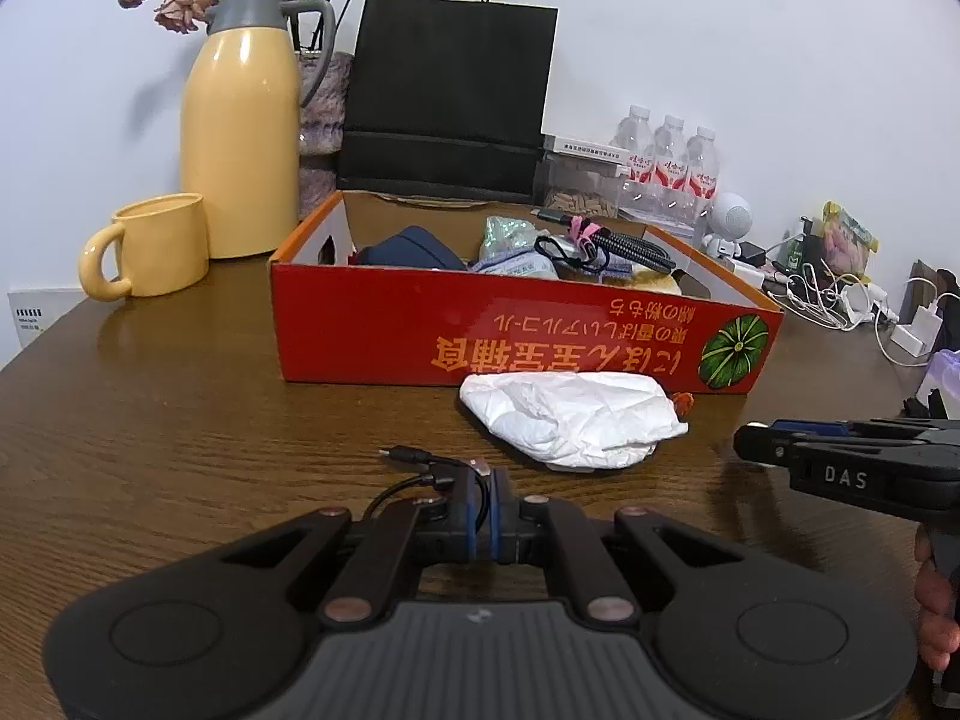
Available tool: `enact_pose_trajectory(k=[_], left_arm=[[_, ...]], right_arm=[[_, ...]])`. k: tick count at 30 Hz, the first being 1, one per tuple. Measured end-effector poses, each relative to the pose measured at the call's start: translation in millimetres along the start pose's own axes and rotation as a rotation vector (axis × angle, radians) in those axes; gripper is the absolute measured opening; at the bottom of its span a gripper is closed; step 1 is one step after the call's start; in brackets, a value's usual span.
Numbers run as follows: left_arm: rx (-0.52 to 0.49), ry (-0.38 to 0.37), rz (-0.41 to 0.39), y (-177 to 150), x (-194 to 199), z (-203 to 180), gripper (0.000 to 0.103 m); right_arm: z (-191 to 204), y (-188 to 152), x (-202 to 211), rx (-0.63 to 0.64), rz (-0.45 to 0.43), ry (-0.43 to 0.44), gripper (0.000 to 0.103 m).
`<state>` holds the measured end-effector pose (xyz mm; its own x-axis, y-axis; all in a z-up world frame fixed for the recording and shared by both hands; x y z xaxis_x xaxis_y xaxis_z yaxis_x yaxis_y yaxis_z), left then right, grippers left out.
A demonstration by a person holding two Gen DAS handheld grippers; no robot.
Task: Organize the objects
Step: 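Grasp the thin black cable with the left tool while the right tool grasps a white bottle cap, then carry the cable and cap into the red box and open both tools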
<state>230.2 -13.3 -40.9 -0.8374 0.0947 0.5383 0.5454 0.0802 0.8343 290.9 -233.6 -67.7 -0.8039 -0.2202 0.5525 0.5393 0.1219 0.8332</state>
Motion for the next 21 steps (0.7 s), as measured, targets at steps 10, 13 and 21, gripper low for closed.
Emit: enact_pose_trajectory(k=[10,13,21], left_arm=[[0.001,-0.004,-0.081,17.5,21.8,0.0,0.002],[0.005,-0.012,-0.113,27.8,30.4,0.1,0.001],[0.002,-0.022,-0.171,49.0,43.2,1.9,0.001]], right_arm=[[7.3,6.8,24.1,-0.012,-0.102,0.009,0.029],[10.5,12.7,30.7,-0.017,-0.128,0.024,0.029],[21.4,26.7,38.8,-0.01,-0.174,0.048,0.029]])
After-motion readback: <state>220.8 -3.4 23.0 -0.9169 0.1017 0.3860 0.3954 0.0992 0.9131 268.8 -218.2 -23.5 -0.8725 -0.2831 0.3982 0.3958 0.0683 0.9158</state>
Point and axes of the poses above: each gripper's, at about its wrist camera, not at the fingertips, and x roughly against the way its jaws point, z to its left, y to its top, the point moved 6 cm from there along -x, roughly the way its jaws point, and after that the axes turned 1 degree about x, right-handed, at the moved point
